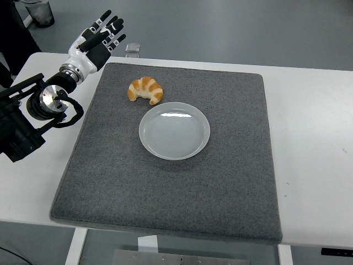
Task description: Place the bread on the plate
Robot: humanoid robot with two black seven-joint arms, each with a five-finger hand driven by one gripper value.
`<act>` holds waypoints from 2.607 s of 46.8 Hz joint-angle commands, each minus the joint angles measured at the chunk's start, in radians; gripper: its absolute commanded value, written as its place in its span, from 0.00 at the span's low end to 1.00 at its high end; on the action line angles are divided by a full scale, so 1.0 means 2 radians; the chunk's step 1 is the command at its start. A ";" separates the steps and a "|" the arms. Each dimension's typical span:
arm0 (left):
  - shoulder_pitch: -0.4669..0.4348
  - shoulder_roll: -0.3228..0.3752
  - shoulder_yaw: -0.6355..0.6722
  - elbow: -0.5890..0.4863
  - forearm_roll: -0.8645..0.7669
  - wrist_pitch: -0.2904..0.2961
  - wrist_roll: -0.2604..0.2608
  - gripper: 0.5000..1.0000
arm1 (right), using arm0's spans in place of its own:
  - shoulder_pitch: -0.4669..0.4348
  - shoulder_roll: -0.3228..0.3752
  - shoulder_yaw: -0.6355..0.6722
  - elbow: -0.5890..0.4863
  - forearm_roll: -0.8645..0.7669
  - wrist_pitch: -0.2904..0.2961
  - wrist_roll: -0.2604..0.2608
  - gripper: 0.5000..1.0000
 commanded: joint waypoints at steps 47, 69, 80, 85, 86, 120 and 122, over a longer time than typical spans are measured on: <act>-0.224 0.053 0.348 0.066 0.526 -0.006 -0.005 1.00 | 0.000 0.000 0.000 0.000 0.000 0.000 0.000 0.90; -0.241 -0.074 0.405 0.215 0.600 -0.013 0.002 0.99 | 0.000 0.000 0.000 0.000 0.000 0.000 0.000 0.90; -0.215 -0.134 0.404 0.272 0.593 -0.041 0.005 0.99 | 0.000 0.000 0.000 0.000 0.000 0.000 0.000 0.90; -0.207 -0.138 0.404 0.272 0.593 -0.044 0.008 0.99 | 0.000 0.000 0.000 0.000 0.000 0.000 0.000 0.90; -0.206 -0.140 0.404 0.273 0.593 -0.044 0.009 0.99 | 0.000 0.000 0.000 0.000 0.000 0.000 0.000 0.90; -0.183 -0.148 0.438 0.272 0.602 -0.019 0.012 0.80 | 0.000 0.000 0.000 0.000 0.000 0.000 -0.001 0.90; -0.183 -0.148 0.441 0.270 0.602 -0.013 0.012 0.77 | 0.000 0.000 0.000 0.000 0.000 0.000 -0.001 0.90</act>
